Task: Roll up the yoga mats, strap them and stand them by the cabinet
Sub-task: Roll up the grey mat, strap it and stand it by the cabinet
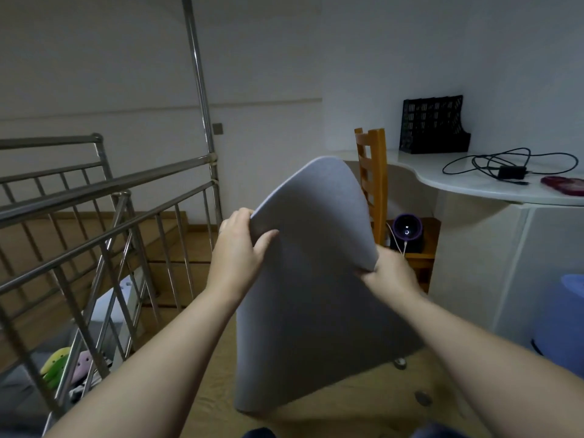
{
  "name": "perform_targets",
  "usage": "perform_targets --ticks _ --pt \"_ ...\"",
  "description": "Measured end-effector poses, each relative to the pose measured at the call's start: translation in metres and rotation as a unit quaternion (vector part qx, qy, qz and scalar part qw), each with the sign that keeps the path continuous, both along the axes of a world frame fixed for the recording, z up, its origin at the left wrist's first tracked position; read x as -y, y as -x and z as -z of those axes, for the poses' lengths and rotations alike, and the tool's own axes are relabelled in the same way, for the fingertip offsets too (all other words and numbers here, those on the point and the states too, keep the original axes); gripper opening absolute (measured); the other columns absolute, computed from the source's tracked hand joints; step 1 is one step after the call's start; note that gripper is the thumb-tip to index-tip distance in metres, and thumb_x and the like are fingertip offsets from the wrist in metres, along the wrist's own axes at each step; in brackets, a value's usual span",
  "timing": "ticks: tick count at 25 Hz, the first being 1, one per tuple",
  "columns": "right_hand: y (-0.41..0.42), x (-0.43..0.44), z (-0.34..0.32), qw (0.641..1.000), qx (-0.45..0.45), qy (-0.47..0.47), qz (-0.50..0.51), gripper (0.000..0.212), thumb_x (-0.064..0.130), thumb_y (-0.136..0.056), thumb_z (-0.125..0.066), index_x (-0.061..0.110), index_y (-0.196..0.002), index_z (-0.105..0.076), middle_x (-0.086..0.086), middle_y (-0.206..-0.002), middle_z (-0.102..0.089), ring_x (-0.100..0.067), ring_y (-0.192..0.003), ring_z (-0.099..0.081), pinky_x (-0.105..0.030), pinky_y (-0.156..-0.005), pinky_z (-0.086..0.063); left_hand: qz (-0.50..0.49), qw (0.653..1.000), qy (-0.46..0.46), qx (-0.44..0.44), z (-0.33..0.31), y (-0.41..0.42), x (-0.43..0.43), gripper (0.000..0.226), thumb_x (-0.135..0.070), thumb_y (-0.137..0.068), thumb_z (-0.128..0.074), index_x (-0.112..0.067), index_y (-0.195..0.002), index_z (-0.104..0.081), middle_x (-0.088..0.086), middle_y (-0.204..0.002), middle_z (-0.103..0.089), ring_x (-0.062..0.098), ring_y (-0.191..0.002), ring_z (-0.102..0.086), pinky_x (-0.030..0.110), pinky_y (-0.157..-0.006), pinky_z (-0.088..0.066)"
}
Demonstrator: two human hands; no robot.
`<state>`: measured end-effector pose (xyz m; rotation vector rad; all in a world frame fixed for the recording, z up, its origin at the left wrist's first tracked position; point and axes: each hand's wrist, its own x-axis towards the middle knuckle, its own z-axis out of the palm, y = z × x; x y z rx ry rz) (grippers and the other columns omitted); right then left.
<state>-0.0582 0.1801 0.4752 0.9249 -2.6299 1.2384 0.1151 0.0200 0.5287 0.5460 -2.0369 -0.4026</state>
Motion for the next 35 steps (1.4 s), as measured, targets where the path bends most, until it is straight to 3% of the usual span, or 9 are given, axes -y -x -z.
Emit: perform_targets --ticks 6,11,18,21,24,27,30,33,35 --pt "-0.001 -0.007 -0.073 0.949 -0.311 -0.059 0.017 0.026 0.006 -0.080 -0.067 0.012 -0.104 -0.061 -0.009 -0.097 -0.062 -0.030 -0.097 -0.057 -0.040 -0.093 -0.040 -0.009 0.999 -0.021 -0.027 -0.015 -0.007 0.004 0.021 -0.024 -0.090 -0.063 -0.014 -0.102 -0.048 0.001 -0.099 -0.055 0.019 -0.096 -0.052 0.025 -0.073 -0.037" --pt "0.007 0.002 -0.078 0.889 -0.442 -0.121 -0.009 0.028 0.002 -0.066 -0.078 0.012 -0.086 -0.062 -0.009 -0.085 -0.065 -0.031 -0.087 -0.060 -0.048 -0.095 -0.042 -0.038 0.988 -0.095 0.114 0.031 -0.024 0.014 0.033 -0.019 -0.091 -0.060 -0.016 -0.123 -0.051 0.007 -0.117 -0.063 0.026 -0.107 -0.059 0.029 -0.078 -0.043" --pt "-0.015 0.006 -0.047 0.858 -0.481 -0.153 -0.093 0.025 -0.004 -0.064 -0.077 0.012 -0.080 -0.065 -0.009 -0.078 -0.065 -0.029 -0.077 -0.061 -0.043 -0.085 -0.048 -0.098 0.954 -0.164 0.232 0.058 -0.042 0.026 0.014 -0.002 -0.086 -0.048 -0.013 -0.095 -0.052 0.008 -0.090 -0.058 0.018 -0.072 -0.054 0.025 -0.055 -0.038" --pt "-0.023 0.009 -0.030 0.852 -0.476 -0.185 -0.118 0.022 -0.004 -0.074 -0.071 0.013 -0.087 -0.066 -0.008 -0.087 -0.067 -0.028 -0.088 -0.062 -0.047 -0.100 -0.041 -0.061 0.918 -0.154 0.360 0.048 -0.058 0.032 0.017 -0.003 -0.090 -0.047 -0.017 -0.081 -0.052 0.003 -0.081 -0.055 0.014 -0.070 -0.052 0.023 -0.058 -0.039" --pt "-0.030 0.014 -0.016 0.846 -0.446 -0.252 -0.148 0.026 0.000 -0.086 -0.061 0.016 -0.107 -0.064 -0.006 -0.110 -0.065 -0.025 -0.109 -0.056 -0.044 -0.113 -0.025 -0.024 0.840 -0.192 0.507 0.039 -0.074 0.038 0.018 -0.004 -0.090 -0.051 -0.012 -0.103 -0.062 0.009 -0.103 -0.062 0.023 -0.095 -0.060 0.031 -0.079 -0.050" --pt "-0.037 0.019 -0.007 0.820 -0.460 -0.288 -0.180 0.028 -0.001 -0.084 -0.062 0.016 -0.106 -0.063 -0.006 -0.108 -0.065 -0.026 -0.109 -0.056 -0.046 -0.114 -0.023 -0.018 0.742 -0.159 0.651 0.032 -0.084 0.039 0.034 -0.007 -0.092 -0.056 -0.013 -0.126 -0.059 0.007 -0.125 -0.059 0.024 -0.108 -0.058 0.038 -0.094 -0.050" --pt "-0.044 0.022 0.000 0.796 -0.477 -0.287 -0.238 0.020 0.001 -0.083 -0.063 0.017 -0.097 -0.063 -0.004 -0.097 -0.063 -0.024 -0.100 -0.057 -0.049 -0.114 -0.024 0.035 0.745 -0.242 0.621 0.011 -0.095 0.033 0.029 -0.007 -0.095 -0.051 -0.019 -0.117 -0.064 -0.003 -0.108 -0.066 0.012 -0.094 -0.057 0.042 -0.102 -0.044" --pt "-0.054 0.027 0.011 0.772 -0.467 -0.340 -0.266 0.019 0.006 -0.091 -0.055 0.018 -0.106 -0.058 -0.002 -0.105 -0.058 -0.022 -0.106 -0.051 -0.046 -0.118 -0.013 0.128 0.778 -0.395 0.472 -0.009 -0.089 0.018 0.035 -0.021 -0.100 -0.045 -0.024 -0.134 -0.051 0.002 -0.123 -0.063 0.017 -0.109 -0.060 0.047 -0.108 -0.037" --pt "-0.061 0.032 0.016 0.767 -0.463 -0.348 -0.276 0.020 0.005 -0.092 -0.054 0.017 -0.108 -0.057 -0.004 -0.107 -0.058 -0.022 -0.107 -0.049 -0.047 -0.118 -0.012 0.130 0.789 -0.325 0.505 -0.012 -0.071 0.000 0.049 -0.045 -0.098 -0.043 -0.022 -0.141 -0.043 0.002 -0.130 -0.057 0.022 -0.116 -0.057 0.045 -0.105 -0.040"
